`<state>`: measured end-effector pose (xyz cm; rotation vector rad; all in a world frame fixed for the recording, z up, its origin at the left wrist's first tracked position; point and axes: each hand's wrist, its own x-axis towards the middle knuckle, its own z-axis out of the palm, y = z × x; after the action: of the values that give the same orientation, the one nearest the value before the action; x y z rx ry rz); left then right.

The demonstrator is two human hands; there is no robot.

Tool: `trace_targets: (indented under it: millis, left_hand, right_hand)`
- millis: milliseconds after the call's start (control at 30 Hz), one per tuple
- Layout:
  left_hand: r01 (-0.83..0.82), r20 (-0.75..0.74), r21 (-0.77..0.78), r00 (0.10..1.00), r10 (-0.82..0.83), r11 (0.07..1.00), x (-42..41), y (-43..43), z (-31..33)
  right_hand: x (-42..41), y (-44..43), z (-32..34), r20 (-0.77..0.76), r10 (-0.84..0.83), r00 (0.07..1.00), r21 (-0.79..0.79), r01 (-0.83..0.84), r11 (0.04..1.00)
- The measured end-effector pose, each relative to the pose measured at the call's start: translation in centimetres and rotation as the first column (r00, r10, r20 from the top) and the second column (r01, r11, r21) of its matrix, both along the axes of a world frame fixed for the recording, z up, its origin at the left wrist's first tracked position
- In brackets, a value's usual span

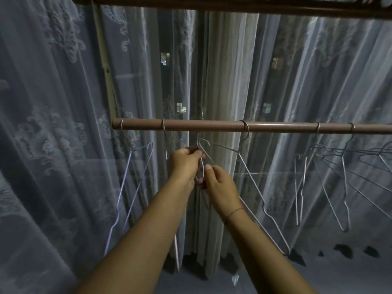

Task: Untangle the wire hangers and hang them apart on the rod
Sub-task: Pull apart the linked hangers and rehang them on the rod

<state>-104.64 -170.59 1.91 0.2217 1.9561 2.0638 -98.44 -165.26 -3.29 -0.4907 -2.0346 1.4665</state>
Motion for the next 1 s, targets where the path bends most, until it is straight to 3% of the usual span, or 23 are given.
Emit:
trace_targets:
  millis: [267,633,833,1000]
  left_hand:
    - [-0.018,0.016,-0.085,1.000,0.020,0.996,0.4,0.2,-3.3]
    - [0.077,-0.069,-0.360,0.992,-0.109,0.930,1.7,-3.6,-6.8]
    - [0.113,-0.149,-0.500,0.965,-0.214,0.859,3.2,-5.9,-7.8]
    - [0.134,-0.172,-0.548,0.948,-0.268,0.826,4.2,-7.2,-9.2]
  right_hand:
    - [1.3,1.9,-2.7,0.014,0.031,0.999,-0.079,-0.029,0.996]
    - [1.9,3.7,-4.2,0.106,0.021,0.994,0.115,-0.034,0.993]
    - [3.0,4.0,-4.9,0.290,0.074,0.954,0.398,-0.190,0.897]
    - [5.4,3.6,-4.6,0.448,0.204,0.870,0.404,-0.400,0.822]
